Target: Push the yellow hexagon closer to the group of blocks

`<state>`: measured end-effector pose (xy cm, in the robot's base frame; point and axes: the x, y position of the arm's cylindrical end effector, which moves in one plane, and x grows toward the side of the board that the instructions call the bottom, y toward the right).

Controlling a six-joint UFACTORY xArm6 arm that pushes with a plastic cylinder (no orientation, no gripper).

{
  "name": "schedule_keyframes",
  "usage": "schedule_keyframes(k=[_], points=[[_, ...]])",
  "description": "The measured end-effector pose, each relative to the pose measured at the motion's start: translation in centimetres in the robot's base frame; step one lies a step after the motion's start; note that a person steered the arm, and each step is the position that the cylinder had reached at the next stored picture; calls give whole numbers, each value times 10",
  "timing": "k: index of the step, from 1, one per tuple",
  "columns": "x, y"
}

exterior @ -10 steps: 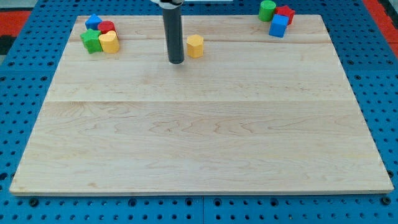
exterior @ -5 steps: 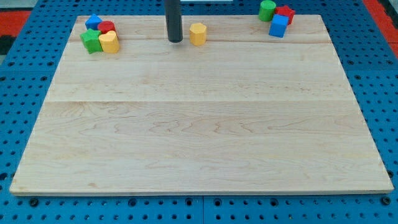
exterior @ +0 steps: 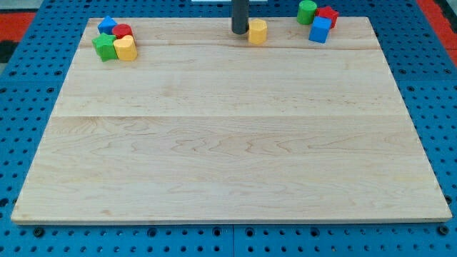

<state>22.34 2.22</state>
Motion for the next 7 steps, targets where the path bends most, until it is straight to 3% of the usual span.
schedule_keyframes(k=[4, 7], points=[[24, 6], [-5, 36]])
